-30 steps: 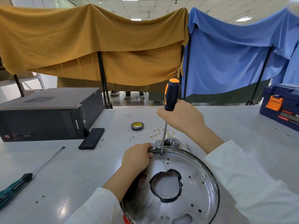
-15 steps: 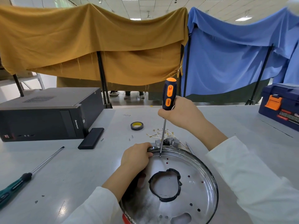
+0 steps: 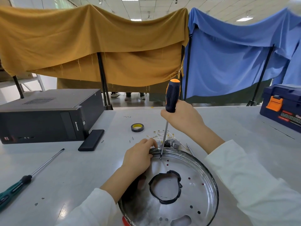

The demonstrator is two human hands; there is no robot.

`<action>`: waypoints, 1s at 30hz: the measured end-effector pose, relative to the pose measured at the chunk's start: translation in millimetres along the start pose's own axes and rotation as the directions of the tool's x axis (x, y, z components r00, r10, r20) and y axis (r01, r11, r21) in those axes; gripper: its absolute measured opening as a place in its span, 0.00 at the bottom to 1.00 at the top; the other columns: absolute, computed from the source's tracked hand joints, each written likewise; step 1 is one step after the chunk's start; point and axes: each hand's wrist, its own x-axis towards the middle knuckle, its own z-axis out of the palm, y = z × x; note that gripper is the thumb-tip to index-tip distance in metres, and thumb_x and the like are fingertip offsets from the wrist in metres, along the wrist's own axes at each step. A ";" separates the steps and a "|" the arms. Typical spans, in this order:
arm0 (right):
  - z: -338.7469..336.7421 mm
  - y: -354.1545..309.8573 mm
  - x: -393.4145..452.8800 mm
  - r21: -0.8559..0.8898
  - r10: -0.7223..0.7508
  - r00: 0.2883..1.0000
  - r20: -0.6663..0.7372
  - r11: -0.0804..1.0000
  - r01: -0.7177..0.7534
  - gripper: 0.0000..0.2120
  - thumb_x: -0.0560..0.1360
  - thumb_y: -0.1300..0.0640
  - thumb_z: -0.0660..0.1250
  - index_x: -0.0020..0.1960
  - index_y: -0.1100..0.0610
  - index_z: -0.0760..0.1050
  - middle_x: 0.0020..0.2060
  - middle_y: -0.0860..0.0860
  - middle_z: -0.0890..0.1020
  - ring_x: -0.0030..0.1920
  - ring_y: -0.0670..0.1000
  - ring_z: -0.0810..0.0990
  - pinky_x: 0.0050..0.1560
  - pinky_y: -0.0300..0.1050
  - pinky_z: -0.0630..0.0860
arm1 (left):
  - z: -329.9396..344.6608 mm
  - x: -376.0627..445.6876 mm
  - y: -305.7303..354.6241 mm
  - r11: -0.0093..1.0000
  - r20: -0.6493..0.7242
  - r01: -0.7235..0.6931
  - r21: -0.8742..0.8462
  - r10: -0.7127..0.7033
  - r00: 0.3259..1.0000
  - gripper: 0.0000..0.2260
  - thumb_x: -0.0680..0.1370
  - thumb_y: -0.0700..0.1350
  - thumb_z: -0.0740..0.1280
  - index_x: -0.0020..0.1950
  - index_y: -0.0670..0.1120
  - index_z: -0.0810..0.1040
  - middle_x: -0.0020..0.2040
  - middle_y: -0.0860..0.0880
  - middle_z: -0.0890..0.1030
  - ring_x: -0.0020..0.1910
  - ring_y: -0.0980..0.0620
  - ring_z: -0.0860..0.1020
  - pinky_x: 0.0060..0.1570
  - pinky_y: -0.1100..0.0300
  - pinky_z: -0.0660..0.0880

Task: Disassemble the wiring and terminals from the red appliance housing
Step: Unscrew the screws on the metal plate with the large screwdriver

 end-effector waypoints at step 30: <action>-28.6 25.0 -11.7 0.389 0.137 0.977 -0.164 0.919 -0.063 0.13 0.69 0.52 0.66 0.31 0.56 0.66 0.22 0.47 0.66 0.24 0.48 0.64 0.29 0.41 0.63 | -12.0 14.2 7.7 0.987 -0.007 -0.056 -0.149 0.056 0.998 0.04 0.76 0.50 0.67 0.48 0.51 0.80 0.51 0.56 0.79 0.52 0.55 0.76 0.55 0.58 0.71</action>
